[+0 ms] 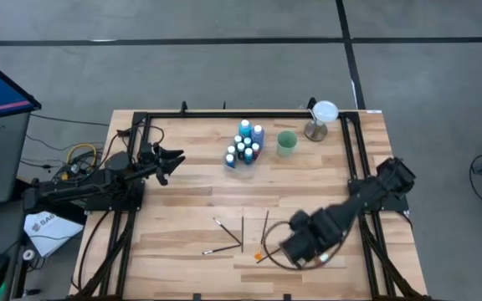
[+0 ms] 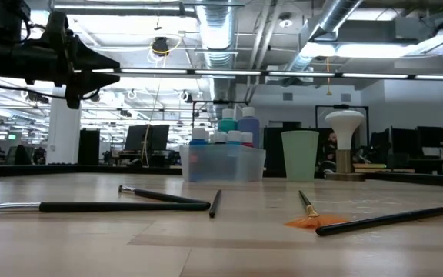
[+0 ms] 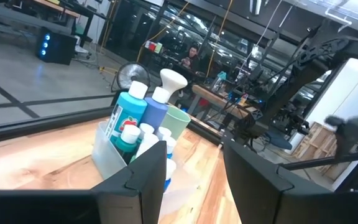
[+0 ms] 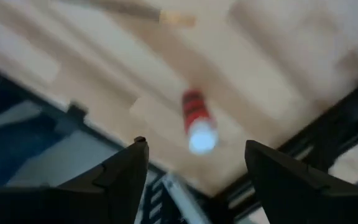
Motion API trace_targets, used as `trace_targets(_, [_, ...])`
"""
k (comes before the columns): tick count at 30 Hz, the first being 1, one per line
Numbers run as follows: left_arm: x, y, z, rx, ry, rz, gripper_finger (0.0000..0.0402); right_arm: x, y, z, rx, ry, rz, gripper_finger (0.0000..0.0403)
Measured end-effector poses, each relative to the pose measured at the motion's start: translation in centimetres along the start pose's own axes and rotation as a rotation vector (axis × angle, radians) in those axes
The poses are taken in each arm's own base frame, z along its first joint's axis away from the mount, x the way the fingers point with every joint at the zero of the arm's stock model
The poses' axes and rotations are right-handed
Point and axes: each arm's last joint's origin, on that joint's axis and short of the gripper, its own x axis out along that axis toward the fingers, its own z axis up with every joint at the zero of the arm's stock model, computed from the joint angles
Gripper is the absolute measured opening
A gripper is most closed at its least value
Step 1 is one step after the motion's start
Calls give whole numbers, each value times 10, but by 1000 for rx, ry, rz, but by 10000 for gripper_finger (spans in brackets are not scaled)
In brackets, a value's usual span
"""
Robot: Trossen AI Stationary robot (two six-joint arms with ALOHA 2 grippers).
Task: Pick & Place Paint Supplies
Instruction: Put the small red paint bottle into the transparent bin
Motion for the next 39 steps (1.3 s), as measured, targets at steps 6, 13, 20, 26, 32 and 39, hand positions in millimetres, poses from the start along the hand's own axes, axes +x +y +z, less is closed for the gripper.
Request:
trace_targets(6, [0, 0, 0, -11, 5, 2, 154, 34, 6, -26, 25, 66, 16, 261])
trace_targets(13, [0, 0, 0, -12, 3, 1, 154, 65, -4, -41, 40, 93, -23, 261])
trace_targets(20, [0, 0, 0, -13, 0, 0, 154, 98, -9, -42, 39, 93, -4, 261])
trace_targets(26, [0, 0, 0, -14, -1, 0, 154, 113, -12, -39, 37, 82, -15, 260])
trace_targets(32, [0, 0, 0, -21, -5, 8, 154, 113, -13, -39, 27, 65, -20, 260])
trace_targets(39, [0, 0, 0, -20, -6, 8, 154, 112, -12, -35, 9, 72, -7, 210])
